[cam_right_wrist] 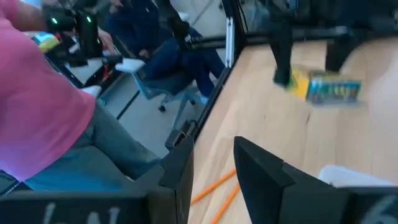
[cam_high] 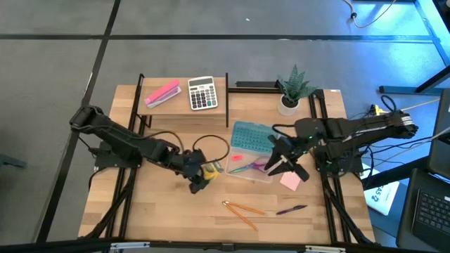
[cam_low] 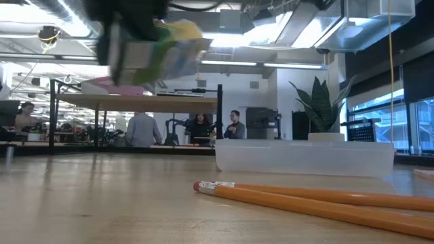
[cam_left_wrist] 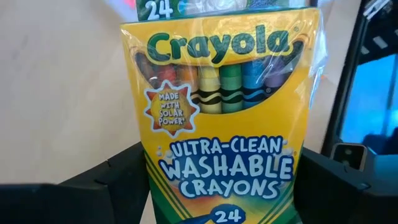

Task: Pack school essentials
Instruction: Put the crayon box into the supply box, then put the top pencil into the supply box

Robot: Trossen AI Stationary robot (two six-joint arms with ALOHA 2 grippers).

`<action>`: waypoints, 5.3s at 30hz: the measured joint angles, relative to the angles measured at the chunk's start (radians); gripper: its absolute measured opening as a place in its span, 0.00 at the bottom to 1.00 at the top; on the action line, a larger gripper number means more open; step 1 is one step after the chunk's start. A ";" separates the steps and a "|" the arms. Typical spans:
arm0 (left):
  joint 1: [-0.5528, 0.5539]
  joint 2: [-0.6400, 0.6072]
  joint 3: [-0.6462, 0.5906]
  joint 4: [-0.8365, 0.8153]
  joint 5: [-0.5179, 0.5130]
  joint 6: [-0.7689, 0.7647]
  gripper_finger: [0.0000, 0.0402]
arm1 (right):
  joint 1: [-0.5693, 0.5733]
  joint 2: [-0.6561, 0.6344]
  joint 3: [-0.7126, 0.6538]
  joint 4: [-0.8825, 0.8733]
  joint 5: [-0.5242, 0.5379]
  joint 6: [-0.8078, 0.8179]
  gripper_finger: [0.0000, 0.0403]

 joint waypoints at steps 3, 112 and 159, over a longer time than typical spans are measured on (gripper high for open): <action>0.053 0.065 0.061 -0.002 0.048 0.106 0.77 | 0.000 -0.036 0.000 -0.007 0.001 0.000 0.29; 0.246 0.593 0.434 0.073 0.014 0.829 0.97 | 0.000 -0.084 0.000 -0.252 0.246 0.030 0.29; -0.070 0.273 0.433 -0.280 -0.112 0.106 0.97 | 0.000 -0.084 0.000 -0.236 0.248 0.036 0.29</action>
